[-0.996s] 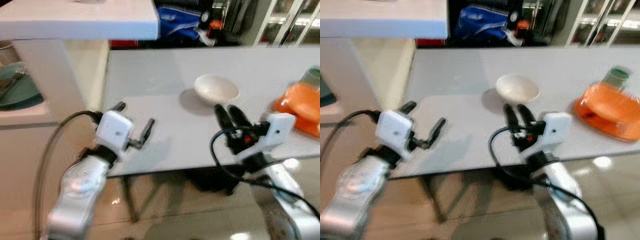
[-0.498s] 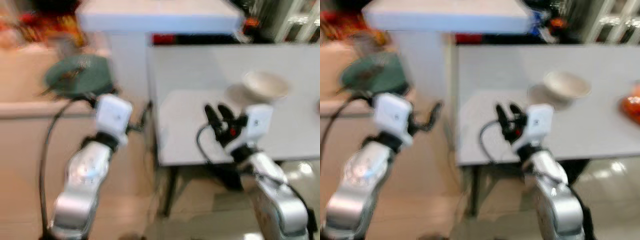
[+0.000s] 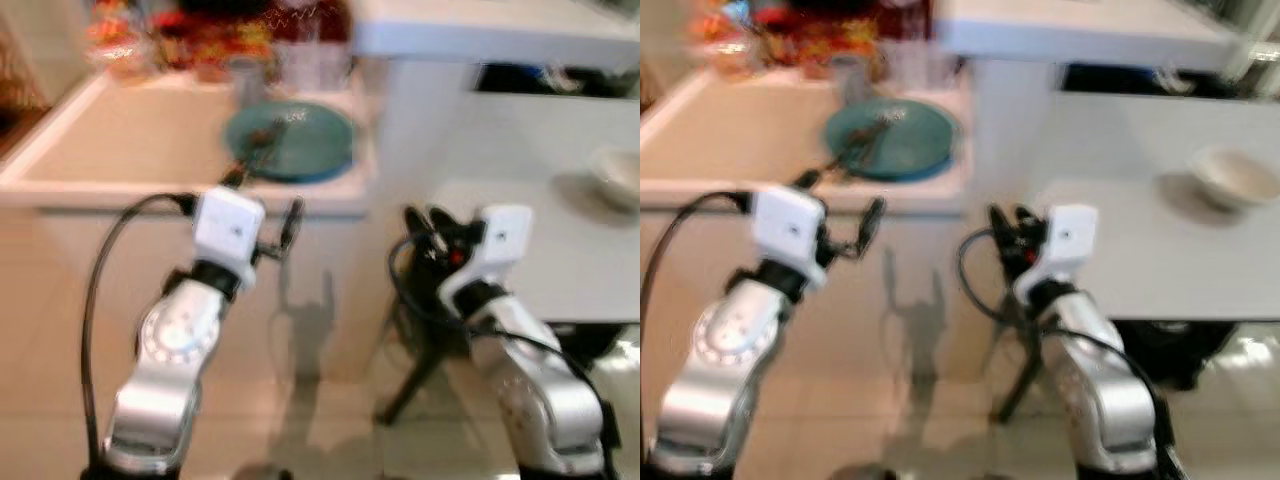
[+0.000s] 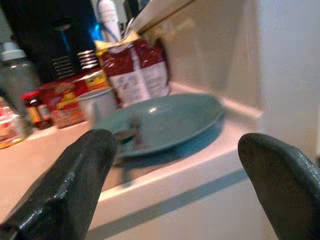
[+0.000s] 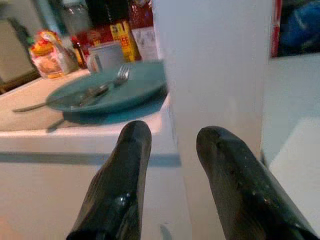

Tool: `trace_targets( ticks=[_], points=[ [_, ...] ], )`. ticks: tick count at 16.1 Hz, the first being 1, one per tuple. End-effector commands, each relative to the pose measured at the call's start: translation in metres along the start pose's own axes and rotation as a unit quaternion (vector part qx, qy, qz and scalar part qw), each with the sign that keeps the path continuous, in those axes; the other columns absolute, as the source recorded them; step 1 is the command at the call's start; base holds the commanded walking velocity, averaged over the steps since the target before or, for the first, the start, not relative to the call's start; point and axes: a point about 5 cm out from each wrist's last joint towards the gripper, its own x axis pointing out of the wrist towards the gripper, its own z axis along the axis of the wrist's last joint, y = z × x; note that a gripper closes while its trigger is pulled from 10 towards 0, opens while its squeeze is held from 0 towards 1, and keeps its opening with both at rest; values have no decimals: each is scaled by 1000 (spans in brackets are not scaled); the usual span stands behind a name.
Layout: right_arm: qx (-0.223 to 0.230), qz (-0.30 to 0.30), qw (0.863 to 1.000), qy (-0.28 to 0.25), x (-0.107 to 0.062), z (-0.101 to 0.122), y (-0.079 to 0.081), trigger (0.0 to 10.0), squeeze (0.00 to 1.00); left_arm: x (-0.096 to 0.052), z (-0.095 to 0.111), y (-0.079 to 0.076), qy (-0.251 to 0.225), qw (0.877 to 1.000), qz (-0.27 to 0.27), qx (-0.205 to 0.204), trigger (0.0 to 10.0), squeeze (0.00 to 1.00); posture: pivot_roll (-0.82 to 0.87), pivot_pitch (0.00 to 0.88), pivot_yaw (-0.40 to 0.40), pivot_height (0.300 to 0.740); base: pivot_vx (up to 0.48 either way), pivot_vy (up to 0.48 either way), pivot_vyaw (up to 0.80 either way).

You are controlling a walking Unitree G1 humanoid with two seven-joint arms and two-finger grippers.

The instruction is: Setting the table

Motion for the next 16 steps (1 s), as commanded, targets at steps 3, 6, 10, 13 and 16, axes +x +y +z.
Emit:
trace_targets(
  ticks=[3,6,10,13,16],
  points=[
    [2,-9,1000,-15,2,7,0,10000,0,4,1,4,-1,1000,6,5,10000,0,71,32,-34,740,0,480,0],
    [7,-37,999,-26,3,9,-7,10000,0,5,0,5,6,1000,16,-11,10000,0,77,31,-34,740,0,480,0],
    [11,-44,998,-32,6,12,-8,10000,0,8,1,6,10,1000,7,-5,10000,0,82,30,-28,740,0,0,0],
    [37,-35,998,-35,7,14,-6,10000,502,9,1,7,11,1000,9,-25,10000,0,85,28,-28,740,181,0,-144],
    [53,-29,997,-42,8,18,-7,10000,1000,10,1,6,18,999,8,-48,10000,1000,87,28,-32,740,299,0,0]
  ],
)
